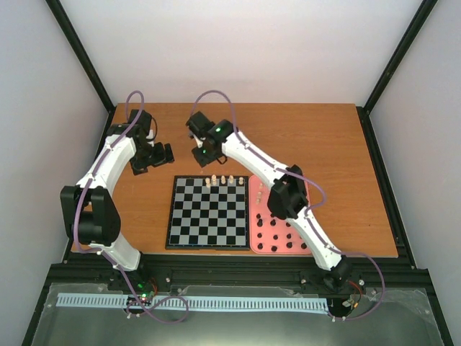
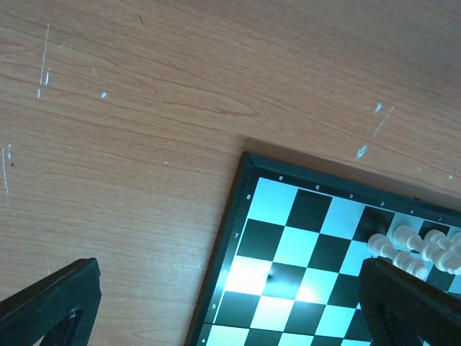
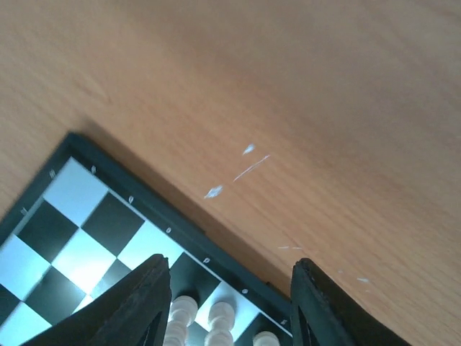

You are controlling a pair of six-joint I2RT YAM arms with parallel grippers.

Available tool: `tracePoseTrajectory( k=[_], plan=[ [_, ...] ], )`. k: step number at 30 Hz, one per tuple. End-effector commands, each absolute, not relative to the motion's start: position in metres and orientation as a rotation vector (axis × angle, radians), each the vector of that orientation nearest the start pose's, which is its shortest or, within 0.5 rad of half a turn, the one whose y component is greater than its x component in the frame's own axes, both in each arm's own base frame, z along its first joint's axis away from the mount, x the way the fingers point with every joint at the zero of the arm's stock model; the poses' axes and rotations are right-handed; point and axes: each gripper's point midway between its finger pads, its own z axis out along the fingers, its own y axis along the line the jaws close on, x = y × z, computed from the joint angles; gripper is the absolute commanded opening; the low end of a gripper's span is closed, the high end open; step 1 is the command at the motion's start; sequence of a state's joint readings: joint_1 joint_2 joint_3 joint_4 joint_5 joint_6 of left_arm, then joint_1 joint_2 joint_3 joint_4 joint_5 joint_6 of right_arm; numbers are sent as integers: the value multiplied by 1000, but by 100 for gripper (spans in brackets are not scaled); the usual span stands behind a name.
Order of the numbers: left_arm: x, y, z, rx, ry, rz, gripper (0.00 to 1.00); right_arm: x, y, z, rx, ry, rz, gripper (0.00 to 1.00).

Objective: Set up the chess pieces on the board
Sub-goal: Adjust the chess piece on the chessboard.

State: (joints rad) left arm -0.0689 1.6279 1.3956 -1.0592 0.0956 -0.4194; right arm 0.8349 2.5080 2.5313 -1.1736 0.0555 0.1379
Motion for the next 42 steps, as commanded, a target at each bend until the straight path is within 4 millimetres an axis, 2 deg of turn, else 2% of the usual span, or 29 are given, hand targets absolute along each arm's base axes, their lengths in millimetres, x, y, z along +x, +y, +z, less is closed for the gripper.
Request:
tracePoseTrajectory(
  k=[1,4,6,8,11,14,16,17,19,27,33,37,42],
  plan=[
    [358,-54,169,-321,2768,-271,99,441,379,193,-557,2511,366,47],
    [349,-89,172,-101,2771,-350,92,459,338,194,-426,2558,392,48],
    [336,-125,170,73,2777,-436,83,466,314,196,-404,2556,338,48],
    [324,-148,167,182,2782,-497,74,470,292,195,-402,2564,272,49],
    [312,-166,156,290,2801,-535,65,475,263,191,-373,2595,200,57],
    [306,-180,147,376,2819,-538,62,475,242,186,-344,2628,174,61],
    [307,-185,139,390,2830,-511,61,472,234,179,-342,2649,172,61],
    [309,-186,135,384,2834,-502,60,473,231,183,-342,2639,174,61],
    [315,-188,128,370,2826,-497,56,468,224,173,-346,2666,156,61],
    [346,-192,112,406,2745,-426,55,466,208,177,-354,2665,129,61],
    [362,-195,99,404,2718,-401,52,466,202,177,-369,2667,111,61],
    [362,-199,94,404,2726,-434,50,467,199,178,-359,2672,128,61],
    [352,-202,97,422,2722,-490,48,466,198,176,-356,2679,149,61]
  ],
)
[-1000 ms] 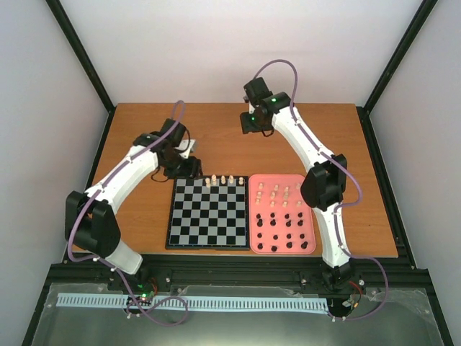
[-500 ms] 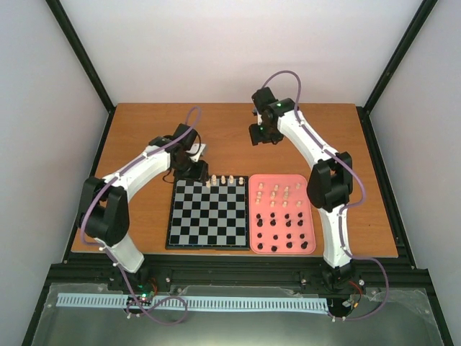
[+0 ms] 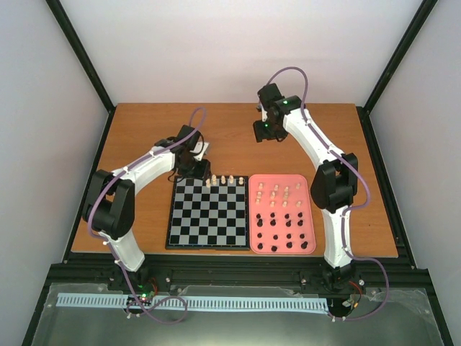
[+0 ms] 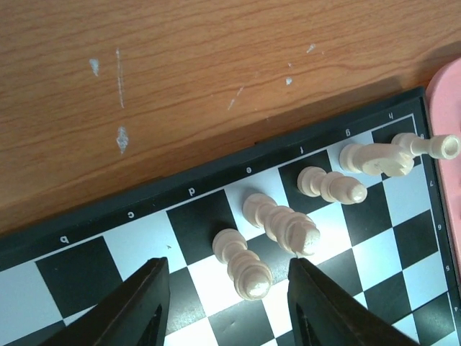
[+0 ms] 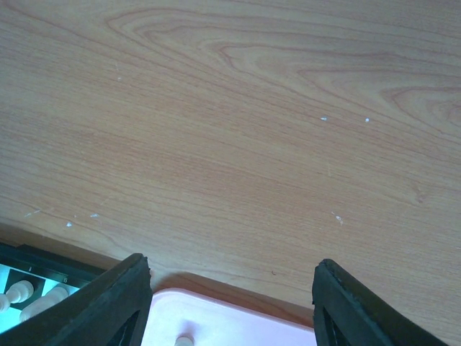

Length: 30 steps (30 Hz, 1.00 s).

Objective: Set up the chess pieces on the board
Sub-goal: Adjust the chess piece on the chessboard.

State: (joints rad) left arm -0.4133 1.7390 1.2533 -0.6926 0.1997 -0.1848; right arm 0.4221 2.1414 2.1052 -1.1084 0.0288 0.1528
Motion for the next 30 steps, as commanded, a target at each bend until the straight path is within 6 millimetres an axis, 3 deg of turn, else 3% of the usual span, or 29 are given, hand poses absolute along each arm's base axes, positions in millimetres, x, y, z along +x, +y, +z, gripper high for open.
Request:
tracePoseTrajectory(
  k=[1,11,22,30],
  plan=[
    [350,-203,97,430,2722,-501,46,465,198,175,-357,2680,153,61],
    [342,-205,92,468,2752,-525,42,466,195,172,-342,2689,169,61],
    [343,-212,84,475,2775,-547,28,467,190,171,-331,2694,167,61],
    [339,-216,79,491,2786,-574,32,466,189,165,-330,2706,166,61]
  ],
)
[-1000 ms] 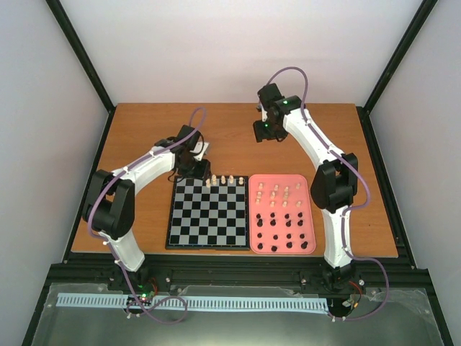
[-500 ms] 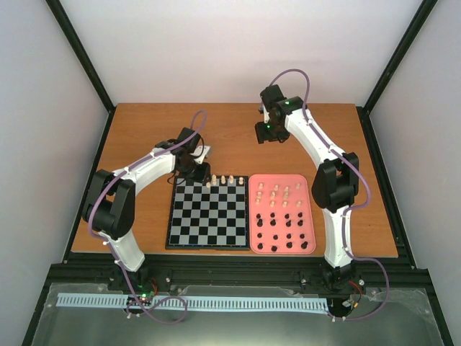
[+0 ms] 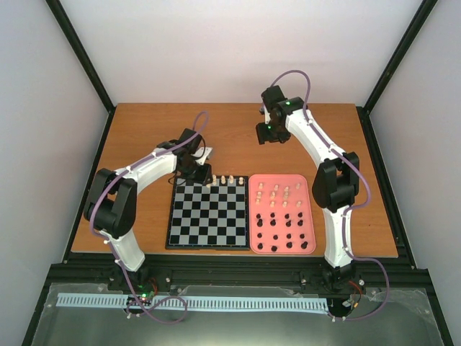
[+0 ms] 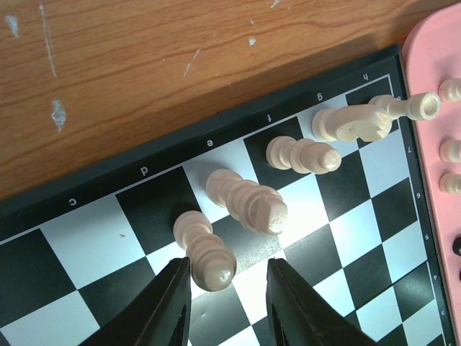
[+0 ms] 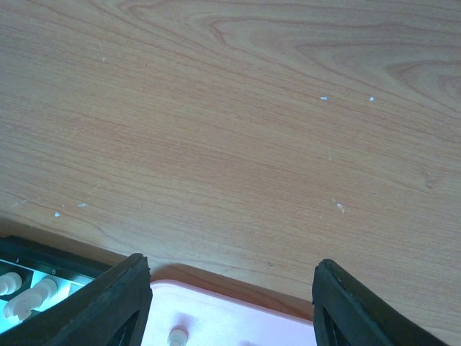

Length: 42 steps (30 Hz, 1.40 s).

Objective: Set up the chess pieces on the board
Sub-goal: Adjust the chess piece on the chessboard.

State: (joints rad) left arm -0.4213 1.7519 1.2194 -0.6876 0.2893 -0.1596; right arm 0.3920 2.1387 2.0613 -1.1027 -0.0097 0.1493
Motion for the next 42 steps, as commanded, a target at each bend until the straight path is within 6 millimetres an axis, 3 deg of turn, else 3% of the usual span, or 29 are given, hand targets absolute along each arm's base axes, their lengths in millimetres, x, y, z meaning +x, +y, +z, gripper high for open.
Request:
tracePoseTrajectory(
  k=[1,15,30,42],
  plan=[
    [339,-217,78,491,2789,-576,32,466,189,165,-332,2707,168,61],
    [340,-213,70,477,2815,-524,19,466,188,163,-328,2712,170,61],
    [351,-187,77,440,2806,-287,13,467,188,162,-324,2714,186,61],
    [362,-199,78,433,2790,-349,14,467,187,161,-322,2717,186,61]
  ],
)
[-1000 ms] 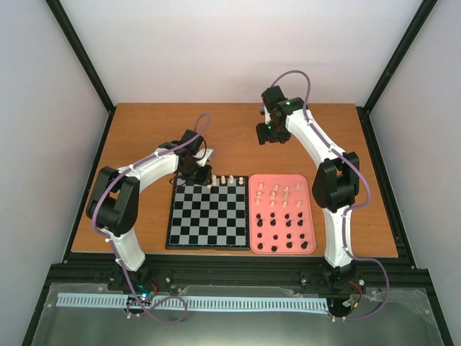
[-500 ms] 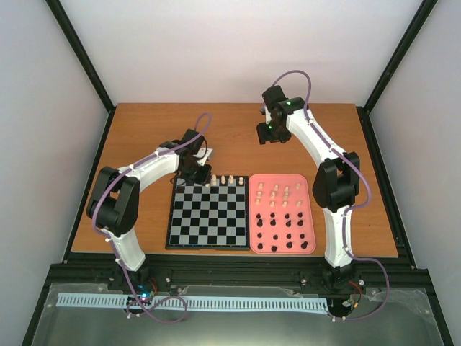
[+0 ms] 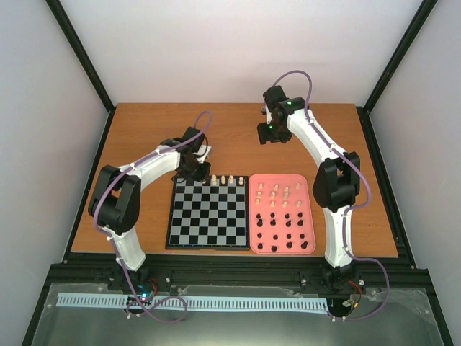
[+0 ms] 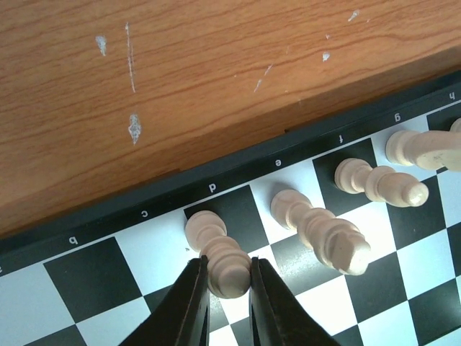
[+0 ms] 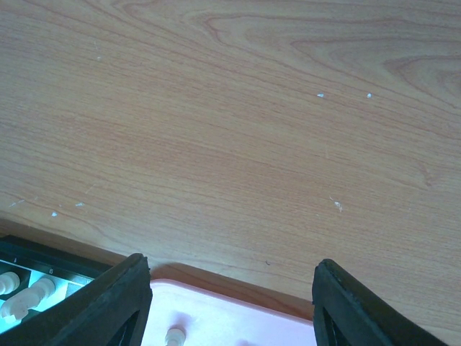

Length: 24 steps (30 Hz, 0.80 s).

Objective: Set up the chess pieces on the board
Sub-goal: Adjust the chess piece on the chessboard.

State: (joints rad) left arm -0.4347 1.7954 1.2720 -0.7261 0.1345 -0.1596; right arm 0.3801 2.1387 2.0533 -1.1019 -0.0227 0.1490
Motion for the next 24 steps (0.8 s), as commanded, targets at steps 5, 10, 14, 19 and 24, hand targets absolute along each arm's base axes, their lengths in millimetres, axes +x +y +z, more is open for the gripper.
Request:
tracePoseTrajectory(
  k=[5,10,14,19,24],
  plan=[
    [360,-202,76,431,2794,-376,14,466,186,161,-322,2720,182,61],
    [359,-204,72,418,2799,-398,15,466,187,160,-325,2721,187,61],
    [359,-205,68,406,2803,-405,16,466,187,160,-325,2720,188,61],
    [360,-203,66,410,2806,-384,17,466,187,160,-325,2724,190,61],
    [359,-200,64,421,2814,-367,17,465,188,158,-328,2727,195,61]
  ],
)
